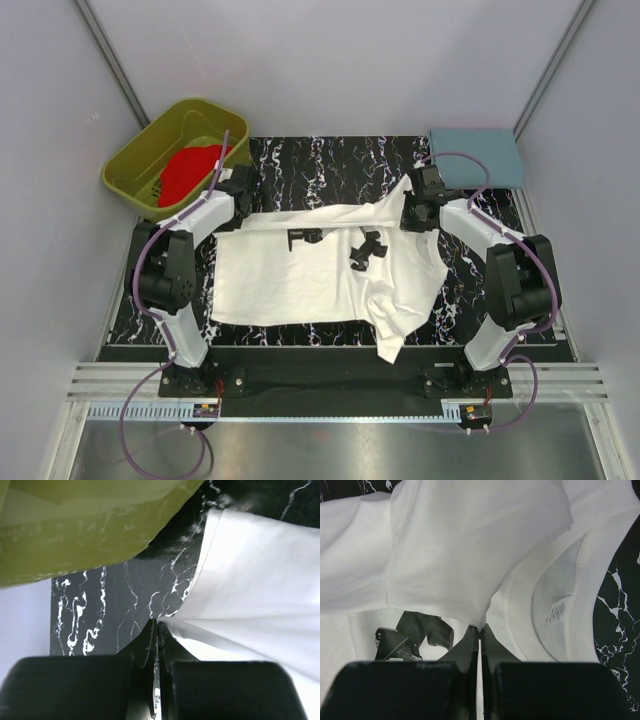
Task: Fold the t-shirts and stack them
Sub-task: Fold the tshirt
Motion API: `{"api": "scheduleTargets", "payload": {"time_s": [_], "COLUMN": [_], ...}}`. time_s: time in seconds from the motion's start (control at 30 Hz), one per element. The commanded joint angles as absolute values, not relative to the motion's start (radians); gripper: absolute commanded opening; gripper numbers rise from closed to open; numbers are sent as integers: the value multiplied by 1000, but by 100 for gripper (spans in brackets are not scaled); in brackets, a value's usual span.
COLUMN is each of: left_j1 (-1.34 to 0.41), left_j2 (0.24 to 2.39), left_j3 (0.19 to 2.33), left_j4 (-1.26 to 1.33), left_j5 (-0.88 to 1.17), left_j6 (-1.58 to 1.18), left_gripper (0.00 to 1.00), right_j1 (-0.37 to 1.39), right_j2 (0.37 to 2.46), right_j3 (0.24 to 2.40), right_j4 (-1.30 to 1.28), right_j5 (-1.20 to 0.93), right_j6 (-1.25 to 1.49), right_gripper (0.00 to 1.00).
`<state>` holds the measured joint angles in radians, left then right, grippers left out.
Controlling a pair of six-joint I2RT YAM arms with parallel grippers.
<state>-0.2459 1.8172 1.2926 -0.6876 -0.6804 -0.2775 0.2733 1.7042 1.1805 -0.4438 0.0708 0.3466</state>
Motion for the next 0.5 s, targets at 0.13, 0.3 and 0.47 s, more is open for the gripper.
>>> {"api": "scheduleTargets", "payload": {"time_s": [0.13, 0.3, 0.47], "left_j1": [-247, -250, -253], "left_j2": [1802, 1786, 1781], "left_j3": [1267, 1214, 1200], "left_j4": [-747, -727, -761], "left_j5": [-778, -724, -727], "left_j6": [-359, -359, -373], "left_gripper": [0, 0, 7], "right_j1": [285, 287, 264], "right_j2": [1661, 1655, 1605], "right_j3": [1178, 1151, 1201], "right_j4": [-433, -402, -465], "right_j5": [28, -35, -41], "right_j6": [382, 434, 404], "right_gripper": [1, 21, 33]}}
